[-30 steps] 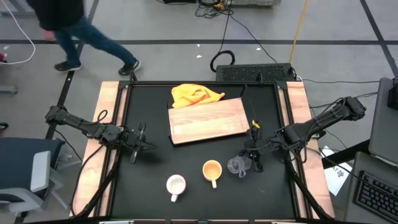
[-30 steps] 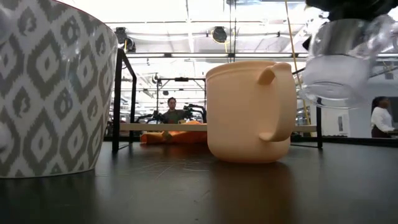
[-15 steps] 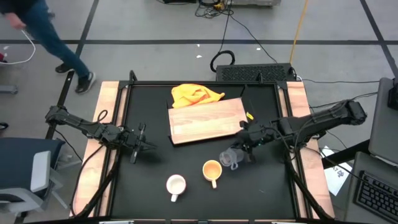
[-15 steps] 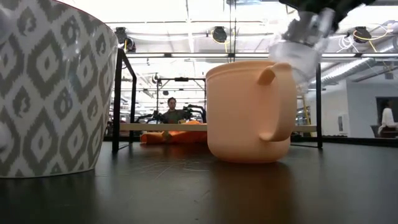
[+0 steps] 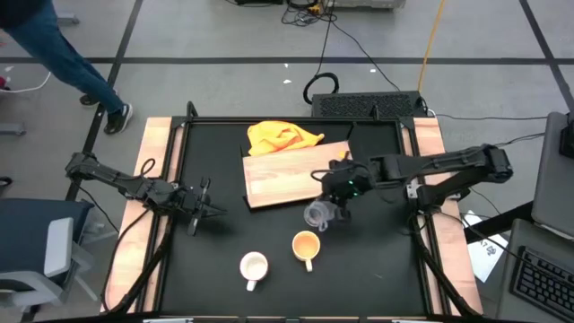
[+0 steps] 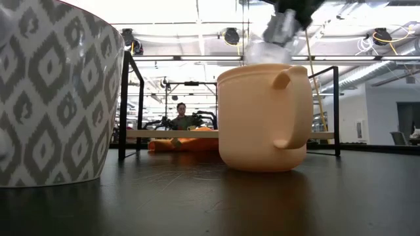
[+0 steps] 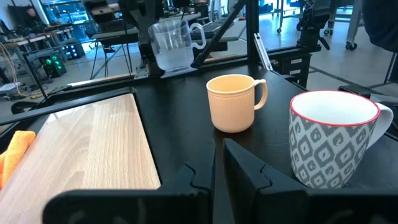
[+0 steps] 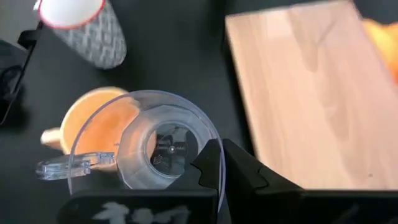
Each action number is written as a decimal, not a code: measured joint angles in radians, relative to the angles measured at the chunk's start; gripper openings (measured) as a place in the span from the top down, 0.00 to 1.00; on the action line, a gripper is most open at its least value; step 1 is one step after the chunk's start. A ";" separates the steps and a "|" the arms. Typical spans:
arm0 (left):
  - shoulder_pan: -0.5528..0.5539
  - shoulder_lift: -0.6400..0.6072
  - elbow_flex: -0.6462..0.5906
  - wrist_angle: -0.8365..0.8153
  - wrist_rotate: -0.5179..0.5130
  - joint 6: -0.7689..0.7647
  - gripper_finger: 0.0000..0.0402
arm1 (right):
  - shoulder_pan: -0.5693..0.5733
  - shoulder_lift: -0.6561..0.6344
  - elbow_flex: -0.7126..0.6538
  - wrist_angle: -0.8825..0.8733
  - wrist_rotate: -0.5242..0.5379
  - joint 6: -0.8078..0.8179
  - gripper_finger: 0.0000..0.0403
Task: Stack small to large cups/mugs on shelf
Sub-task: Put the transparent mug on the shelf
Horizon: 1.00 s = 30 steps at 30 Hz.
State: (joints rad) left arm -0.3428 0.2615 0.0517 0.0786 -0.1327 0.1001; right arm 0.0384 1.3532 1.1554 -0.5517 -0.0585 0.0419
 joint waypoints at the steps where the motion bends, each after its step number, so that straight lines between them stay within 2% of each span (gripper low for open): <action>1: 0.000 0.000 0.000 0.000 0.000 0.000 0.91 | -0.011 0.020 0.028 -0.023 0.000 -0.011 1.00; 4: 0.000 0.000 0.000 0.000 0.000 0.000 0.91 | -0.044 0.077 0.097 -0.070 -0.011 -0.039 1.00; 12: 0.000 0.000 0.000 0.000 0.000 0.000 0.91 | -0.129 0.191 0.208 -0.107 -0.131 -0.121 1.00; 20: 0.000 0.000 0.000 0.000 0.000 0.000 0.91 | -0.190 0.309 0.321 -0.187 -0.130 -0.180 1.00; 30: 0.000 0.000 0.000 0.000 0.000 0.000 0.91 | -0.208 0.433 0.465 -0.245 -0.131 -0.283 1.00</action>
State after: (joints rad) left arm -0.3428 0.2616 0.0517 0.0784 -0.1326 0.1001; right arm -0.1695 1.7859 1.6207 -0.7963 -0.1890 -0.2407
